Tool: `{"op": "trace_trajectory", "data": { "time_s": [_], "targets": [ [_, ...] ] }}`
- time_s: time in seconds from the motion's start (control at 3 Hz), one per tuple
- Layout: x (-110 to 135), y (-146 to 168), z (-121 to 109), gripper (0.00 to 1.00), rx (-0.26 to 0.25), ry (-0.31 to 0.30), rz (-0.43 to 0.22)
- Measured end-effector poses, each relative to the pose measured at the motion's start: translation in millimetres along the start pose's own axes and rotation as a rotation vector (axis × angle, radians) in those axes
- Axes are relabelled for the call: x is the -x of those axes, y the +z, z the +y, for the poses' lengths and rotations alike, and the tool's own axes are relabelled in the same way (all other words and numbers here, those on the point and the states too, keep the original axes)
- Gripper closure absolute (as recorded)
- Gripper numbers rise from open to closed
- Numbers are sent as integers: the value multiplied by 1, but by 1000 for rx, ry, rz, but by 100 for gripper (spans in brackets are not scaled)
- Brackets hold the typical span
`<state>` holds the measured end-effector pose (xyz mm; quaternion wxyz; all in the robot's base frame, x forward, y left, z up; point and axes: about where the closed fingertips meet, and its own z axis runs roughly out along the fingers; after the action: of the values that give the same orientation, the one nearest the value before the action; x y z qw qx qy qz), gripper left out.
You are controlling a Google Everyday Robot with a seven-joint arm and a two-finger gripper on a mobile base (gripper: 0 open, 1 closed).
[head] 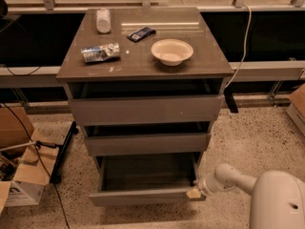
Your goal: Open bottom drawer
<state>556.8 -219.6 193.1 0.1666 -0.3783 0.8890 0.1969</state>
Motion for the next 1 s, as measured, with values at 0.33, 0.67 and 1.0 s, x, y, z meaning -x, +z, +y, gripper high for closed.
{"op": "trace_trajectory", "data": {
  "time_s": [0.33, 0.67, 1.0],
  "targets": [
    [1, -1, 0, 91, 0, 0, 0],
    [1, -1, 2, 91, 3, 0, 1],
    [1, -1, 2, 86, 3, -1, 1]
  ]
}}
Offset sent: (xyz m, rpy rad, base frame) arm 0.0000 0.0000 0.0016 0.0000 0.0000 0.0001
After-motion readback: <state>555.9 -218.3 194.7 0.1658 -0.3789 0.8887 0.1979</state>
